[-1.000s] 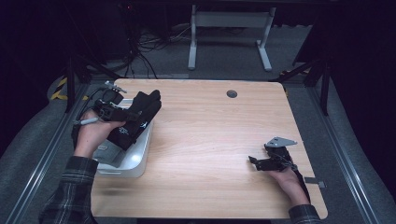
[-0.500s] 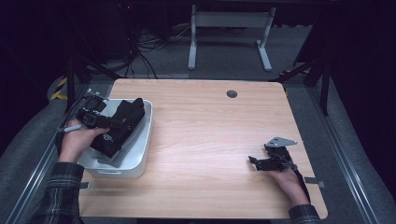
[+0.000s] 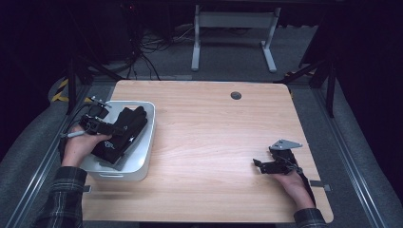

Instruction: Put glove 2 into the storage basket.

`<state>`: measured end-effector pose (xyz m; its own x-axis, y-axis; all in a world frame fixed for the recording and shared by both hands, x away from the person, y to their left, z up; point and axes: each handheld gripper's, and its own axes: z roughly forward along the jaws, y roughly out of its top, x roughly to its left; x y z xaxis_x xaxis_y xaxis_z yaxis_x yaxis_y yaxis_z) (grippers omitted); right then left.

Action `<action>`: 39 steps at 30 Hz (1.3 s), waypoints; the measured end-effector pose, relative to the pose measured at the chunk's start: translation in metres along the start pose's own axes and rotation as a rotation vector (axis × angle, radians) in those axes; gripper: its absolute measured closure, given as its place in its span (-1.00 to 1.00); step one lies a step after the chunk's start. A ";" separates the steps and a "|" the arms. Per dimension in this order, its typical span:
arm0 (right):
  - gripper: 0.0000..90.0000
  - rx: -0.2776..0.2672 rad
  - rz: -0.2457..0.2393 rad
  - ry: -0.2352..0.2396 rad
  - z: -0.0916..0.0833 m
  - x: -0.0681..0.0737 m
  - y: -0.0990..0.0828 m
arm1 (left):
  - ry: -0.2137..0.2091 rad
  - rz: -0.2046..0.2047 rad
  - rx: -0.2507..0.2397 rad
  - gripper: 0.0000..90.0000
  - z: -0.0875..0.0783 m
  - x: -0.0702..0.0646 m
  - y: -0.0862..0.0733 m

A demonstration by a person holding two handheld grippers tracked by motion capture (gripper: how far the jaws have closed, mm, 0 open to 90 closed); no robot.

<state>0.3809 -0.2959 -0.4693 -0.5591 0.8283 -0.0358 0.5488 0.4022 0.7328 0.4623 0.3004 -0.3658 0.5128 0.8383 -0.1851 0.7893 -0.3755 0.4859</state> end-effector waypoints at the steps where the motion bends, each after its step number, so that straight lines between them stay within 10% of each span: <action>1: -0.71 0.000 0.000 0.000 0.000 0.000 0.000 | 0.000 -0.005 -0.006 -0.02 0.000 0.000 0.000; 8: -0.70 0.000 0.000 0.000 0.000 0.000 0.000 | 0.055 0.004 -0.044 -0.62 -0.002 -0.002 0.001; 39: -0.71 0.001 0.000 -0.001 0.000 0.000 0.000 | -0.046 0.105 -0.245 -0.66 -0.020 -0.064 0.023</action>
<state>0.3810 -0.2958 -0.4692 -0.5587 0.8286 -0.0363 0.5497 0.4027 0.7319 0.4407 0.2458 -0.3260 0.6066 0.7791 -0.1586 0.6285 -0.3476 0.6958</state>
